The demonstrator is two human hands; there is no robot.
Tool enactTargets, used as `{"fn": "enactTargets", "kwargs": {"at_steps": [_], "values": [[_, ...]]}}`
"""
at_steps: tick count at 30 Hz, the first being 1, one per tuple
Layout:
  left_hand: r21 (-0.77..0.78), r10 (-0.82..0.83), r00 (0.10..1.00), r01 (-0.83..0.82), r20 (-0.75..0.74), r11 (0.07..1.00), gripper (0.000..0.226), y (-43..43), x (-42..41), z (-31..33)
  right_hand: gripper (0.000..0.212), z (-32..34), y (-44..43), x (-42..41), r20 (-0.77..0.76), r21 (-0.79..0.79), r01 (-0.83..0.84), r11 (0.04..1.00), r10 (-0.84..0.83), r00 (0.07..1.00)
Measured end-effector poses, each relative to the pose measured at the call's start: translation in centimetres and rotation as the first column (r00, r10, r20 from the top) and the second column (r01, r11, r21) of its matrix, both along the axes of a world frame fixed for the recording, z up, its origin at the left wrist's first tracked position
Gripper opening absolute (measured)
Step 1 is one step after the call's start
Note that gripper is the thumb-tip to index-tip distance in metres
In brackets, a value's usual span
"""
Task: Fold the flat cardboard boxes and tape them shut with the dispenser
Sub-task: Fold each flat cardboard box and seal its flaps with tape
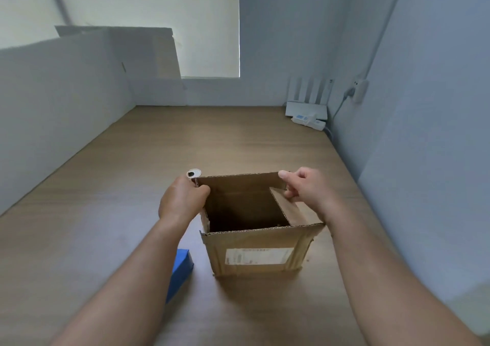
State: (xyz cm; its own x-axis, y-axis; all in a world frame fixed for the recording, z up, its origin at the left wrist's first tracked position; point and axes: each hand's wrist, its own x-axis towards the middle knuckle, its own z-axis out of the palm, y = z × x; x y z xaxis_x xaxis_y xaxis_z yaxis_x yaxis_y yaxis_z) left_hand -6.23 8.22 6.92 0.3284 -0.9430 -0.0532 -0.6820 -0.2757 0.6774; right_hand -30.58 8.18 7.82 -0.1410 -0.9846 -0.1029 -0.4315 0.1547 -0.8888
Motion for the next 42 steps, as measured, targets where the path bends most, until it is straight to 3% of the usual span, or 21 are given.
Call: {"fn": "enactTargets", "kwargs": {"at_steps": [4, 7, 9, 12, 16, 17, 19, 20, 21, 23, 25, 27, 30, 33, 35, 37, 40, 42], "values": [[-0.032, 0.053, 0.997, -0.055, -0.052, 0.998, 0.014, 0.4, 1.1, -0.3, 0.061, 0.1, 2.6, -2.1, 0.074, 0.022, -0.341, 0.94, 0.339, 0.938], [-0.029, 0.102, 0.992, -0.105, -0.077, 0.994, 0.012, 0.6, 1.7, -0.6, 0.071, -0.3, 4.5, -3.3, 0.133, 0.085, -0.457, 0.886, 0.444, 0.886], [-0.042, 0.078, 0.991, -0.083, -0.107, 0.996, 0.016, 0.9, 1.4, -0.4, 0.06, -0.8, 4.9, -3.4, 0.143, 0.085, -0.443, 0.893, 0.429, 0.892], [-0.033, -0.128, 0.937, 0.124, -0.325, 0.992, 0.043, 2.2, 0.1, 0.4, 0.036, -1.3, 4.2, -3.0, 0.112, 0.008, -0.277, 0.961, 0.275, 0.955], [0.075, -0.35, 0.865, 0.4, -0.358, 0.913, 0.084, 4.0, -0.5, 0.6, 0.054, -2.0, 3.0, -2.0, -0.007, -0.027, -0.132, 0.991, 0.132, 0.991], [0.06, -0.375, 0.843, 0.428, -0.385, 0.902, 0.082, 4.2, -0.3, 0.4, 0.056, -2.1, 2.8, -1.7, -0.053, -0.039, -0.118, 0.992, 0.116, 0.992], [-0.009, -0.402, 0.822, 0.436, -0.404, 0.9, 0.05, 4.3, 0.3, -0.3, 0.058, -2.2, 2.3, -1.1, -0.134, -0.05, -0.106, 0.993, 0.098, 0.986], [-0.025, -0.397, 0.845, 0.417, -0.358, 0.909, 0.031, 4.0, 0.6, -1.0, 0.06, -2.2, 2.0, -0.9, -0.173, -0.042, -0.108, 0.993, 0.099, 0.98], [-0.027, -0.386, 0.879, 0.395, -0.279, 0.918, 0.029, 3.8, 0.9, -1.7, 0.066, -2.1, 1.7, -0.6, -0.21, -0.024, -0.111, 0.994, 0.103, 0.972], [-0.022, -0.313, 0.938, 0.313, -0.151, 0.949, 0.069, 3.5, 1.3, -3.2, 0.091, -2.1, 1.1, -0.3, -0.278, 0.038, -0.103, 0.994, 0.11, 0.954], [0.004, -0.225, 0.945, 0.233, -0.236, 0.972, 0.105, 3.5, 1.5, -4.2, 0.112, -1.9, 0.7, 0.0, -0.333, 0.102, -0.102, 0.99, 0.131, 0.934], [0.015, -0.211, 0.908, 0.232, -0.361, 0.973, 0.12, 3.3, 1.8, -4.9, 0.12, -1.2, 0.3, 0.0, -0.333, 0.123, -0.154, 0.98, 0.187, 0.924], [-0.022, -0.238, 0.885, 0.25, -0.399, 0.968, 0.118, 2.9, 1.9, -5.1, 0.104, -0.5, -0.4, -0.3, -0.317, 0.142, -0.245, 0.959, 0.278, 0.907], [-0.068, -0.265, 0.905, 0.257, -0.332, 0.964, 0.097, 2.5, 1.9, -4.7, 0.044, -0.9, -0.9, -0.4, -0.402, 0.159, -0.27, 0.95, 0.312, 0.861], [-0.049, -0.283, 0.915, 0.281, -0.288, 0.959, 0.072, 2.5, 1.7, -4.6, 0.024, -1.8, -0.9, -0.4, -0.443, 0.149, -0.274, 0.95, 0.312, 0.841], [-0.021, -0.261, 0.911, 0.269, -0.319, 0.963, 0.056, 2.7, 1.5, -4.6, 0.02, -2.5, -0.4, -0.4, -0.39, 0.096, -0.259, 0.961, 0.275, 0.878], [-0.023, -0.203, 0.906, 0.209, -0.371, 0.978, 0.049, 3.0, 1.3, -5.0, 0.021, -3.8, 0.6, -0.8, -0.345, -0.005, -0.232, 0.973, 0.216, 0.914], [-0.032, -0.19, 0.897, 0.193, -0.399, 0.981, 0.047, 3.0, 1.2, -5.2, 0.023, -4.7, 1.5, -1.4, -0.23, -0.04, -0.198, 0.979, 0.184, 0.956]]}}
